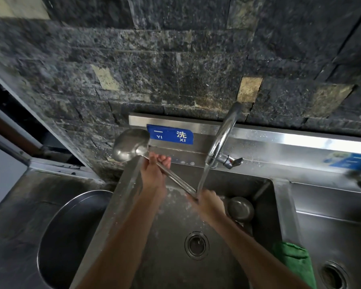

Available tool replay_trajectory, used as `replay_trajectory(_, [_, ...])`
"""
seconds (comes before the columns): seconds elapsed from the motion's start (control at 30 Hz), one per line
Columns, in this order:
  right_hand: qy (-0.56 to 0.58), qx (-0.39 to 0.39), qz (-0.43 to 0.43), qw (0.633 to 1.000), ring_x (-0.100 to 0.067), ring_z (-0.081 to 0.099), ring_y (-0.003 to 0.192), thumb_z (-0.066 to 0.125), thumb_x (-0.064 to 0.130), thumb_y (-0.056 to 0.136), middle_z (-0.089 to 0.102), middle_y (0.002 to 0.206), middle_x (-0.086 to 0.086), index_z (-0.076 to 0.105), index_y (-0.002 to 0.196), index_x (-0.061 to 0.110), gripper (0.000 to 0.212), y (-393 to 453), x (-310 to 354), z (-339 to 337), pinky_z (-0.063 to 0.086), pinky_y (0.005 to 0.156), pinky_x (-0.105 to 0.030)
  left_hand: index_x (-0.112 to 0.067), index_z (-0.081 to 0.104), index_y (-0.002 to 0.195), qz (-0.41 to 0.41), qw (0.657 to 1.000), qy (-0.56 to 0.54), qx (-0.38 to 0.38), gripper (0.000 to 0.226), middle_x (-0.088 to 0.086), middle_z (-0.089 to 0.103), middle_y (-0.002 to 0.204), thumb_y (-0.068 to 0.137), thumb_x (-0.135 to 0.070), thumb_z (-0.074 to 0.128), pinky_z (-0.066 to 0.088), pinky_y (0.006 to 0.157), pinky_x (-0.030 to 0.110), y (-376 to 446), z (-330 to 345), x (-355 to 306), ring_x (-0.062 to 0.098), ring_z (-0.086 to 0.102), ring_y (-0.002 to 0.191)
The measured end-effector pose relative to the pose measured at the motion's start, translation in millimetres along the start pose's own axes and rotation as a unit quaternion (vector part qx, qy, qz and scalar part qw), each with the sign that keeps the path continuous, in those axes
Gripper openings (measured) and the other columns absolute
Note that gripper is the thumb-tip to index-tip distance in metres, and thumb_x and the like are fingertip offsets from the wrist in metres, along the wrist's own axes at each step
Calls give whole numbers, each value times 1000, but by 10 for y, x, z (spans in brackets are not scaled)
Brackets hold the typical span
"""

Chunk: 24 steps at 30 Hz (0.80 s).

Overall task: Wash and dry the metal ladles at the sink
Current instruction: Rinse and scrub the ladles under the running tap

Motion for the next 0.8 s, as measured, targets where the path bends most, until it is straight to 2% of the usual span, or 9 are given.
replay_trajectory(0.07, [14,19,-20,1000,-24,67,91,49,64,96,68,94,-2,64,110,22,46,77,255,-13,51,73,-33,-10,56,96,6,1000,-3,6,19,2,62,79,104,-24,47,58,83,35,-60,8,18,17,66,70])
replay_trajectory(0.13, [11,46,-1,999,-18,62,82,49,66,95,60,85,3,65,105,20,50,25,182,2,48,71,-30,-9,57,100,14,1000,-6,2,18,3,61,81,104,-24,46,58,83,34,-25,-32,-122,17,65,73])
replay_trajectory(0.23, [2,56,30,998,-10,65,70,54,64,92,64,75,9,65,101,27,39,-199,-365,105,57,65,-34,-9,58,107,32,999,-10,-4,21,3,62,84,103,-27,49,60,80,32,134,-128,-494,17,67,77])
replay_trajectory(0.33, [-10,85,68,994,-11,69,67,58,63,87,67,73,5,61,88,30,34,-461,-796,235,61,68,-36,-6,59,114,30,999,-1,-11,26,8,68,98,103,-27,48,59,91,36,159,-191,-632,24,73,96])
replay_trajectory(0.47, [2,54,53,997,-12,68,69,61,52,88,68,74,6,61,86,24,28,-407,-522,100,59,66,-36,-3,54,122,-25,999,41,1,29,13,70,112,105,-24,43,56,92,40,-58,-169,-110,27,72,99])
replay_trajectory(0.57, [21,35,8,999,-17,68,71,58,47,91,65,74,6,61,86,23,25,-232,-85,-6,48,60,-30,0,51,123,-101,991,84,22,33,12,72,114,107,-26,38,56,89,40,-265,-142,535,27,69,104])
replay_trajectory(0.7, [14,86,-24,996,-12,67,69,54,42,97,74,89,3,68,114,30,26,-162,160,-4,46,57,-23,0,61,112,-172,969,168,52,41,9,74,104,107,-31,34,52,74,35,-588,-154,1059,22,67,89])
replay_trajectory(0.73, [29,91,-39,995,-7,65,64,53,43,99,74,86,6,67,120,35,26,-181,160,-3,44,53,-18,-2,63,108,-188,960,199,66,41,10,73,106,107,-31,34,53,79,37,-640,-166,1135,20,67,93])
replay_trajectory(0.8, [47,87,-45,994,-5,61,56,49,51,102,66,68,9,70,103,37,25,-260,87,-28,41,47,-15,-9,65,104,-220,931,270,111,39,8,70,108,108,-32,33,54,92,45,-710,-193,1227,18,65,97])
Point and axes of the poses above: each hand's wrist, its own y-axis towards the middle knuckle, its own z-axis out of the palm, x = y × z, the point moved 10 cm from there along y, towards the middle knuckle
